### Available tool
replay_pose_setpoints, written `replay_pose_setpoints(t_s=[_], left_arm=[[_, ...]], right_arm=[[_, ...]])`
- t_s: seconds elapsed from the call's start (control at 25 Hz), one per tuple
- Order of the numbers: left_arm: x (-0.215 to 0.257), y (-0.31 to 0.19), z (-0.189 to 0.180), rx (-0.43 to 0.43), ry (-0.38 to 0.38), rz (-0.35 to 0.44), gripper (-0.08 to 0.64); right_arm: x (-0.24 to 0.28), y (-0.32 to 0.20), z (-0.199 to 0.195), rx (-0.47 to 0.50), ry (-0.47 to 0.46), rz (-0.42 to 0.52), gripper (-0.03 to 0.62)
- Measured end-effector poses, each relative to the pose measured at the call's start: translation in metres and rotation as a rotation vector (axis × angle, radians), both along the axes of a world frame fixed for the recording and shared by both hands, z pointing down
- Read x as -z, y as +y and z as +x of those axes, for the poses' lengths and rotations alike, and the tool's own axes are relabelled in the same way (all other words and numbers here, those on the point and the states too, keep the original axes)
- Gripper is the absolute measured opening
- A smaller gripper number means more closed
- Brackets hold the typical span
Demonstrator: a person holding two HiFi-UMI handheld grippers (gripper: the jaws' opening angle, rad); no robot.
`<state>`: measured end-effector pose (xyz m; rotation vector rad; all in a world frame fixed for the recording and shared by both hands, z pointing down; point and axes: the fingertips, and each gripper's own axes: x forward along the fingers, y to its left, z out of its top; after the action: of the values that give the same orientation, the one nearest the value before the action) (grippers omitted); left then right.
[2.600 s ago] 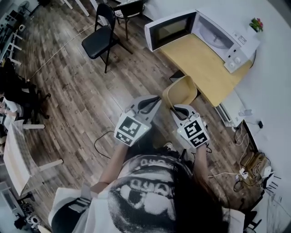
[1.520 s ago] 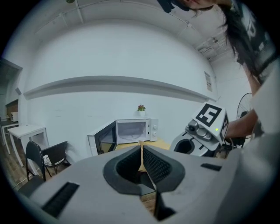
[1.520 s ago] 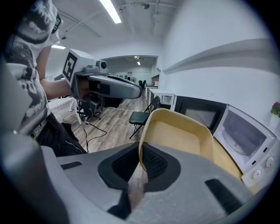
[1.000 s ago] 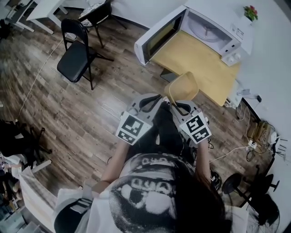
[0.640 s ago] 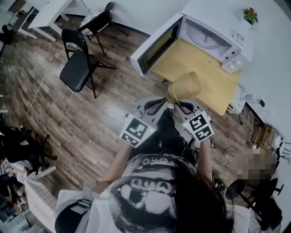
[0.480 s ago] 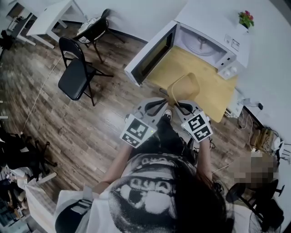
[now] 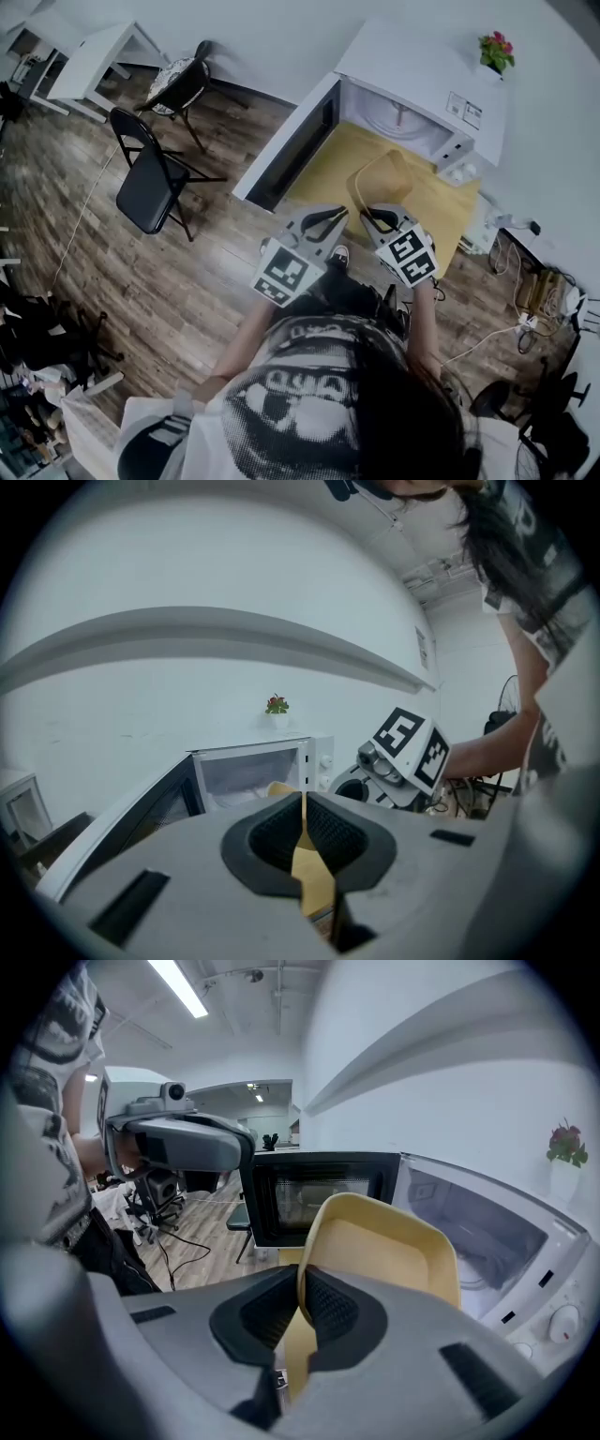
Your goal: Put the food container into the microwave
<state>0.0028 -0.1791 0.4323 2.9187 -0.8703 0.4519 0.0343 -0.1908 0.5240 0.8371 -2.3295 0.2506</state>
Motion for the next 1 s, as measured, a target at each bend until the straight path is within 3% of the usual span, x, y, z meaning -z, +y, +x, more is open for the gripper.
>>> replay_pose_setpoints(t_s=[0.6, 1.0], left_arm=[[-0.008, -0.040, 0.036, 0.011, -0.016, 0.000, 0.012], [-0.021, -0.046, 0.044, 0.005, -0.029, -0.027, 0.012]], right_arm=[[-0.023, -0.065, 0.034, 0.039, 0.032, 0.019, 0.028], [-0.043, -0.127, 0.051, -0.009, 0.076, 0.007, 0.028]])
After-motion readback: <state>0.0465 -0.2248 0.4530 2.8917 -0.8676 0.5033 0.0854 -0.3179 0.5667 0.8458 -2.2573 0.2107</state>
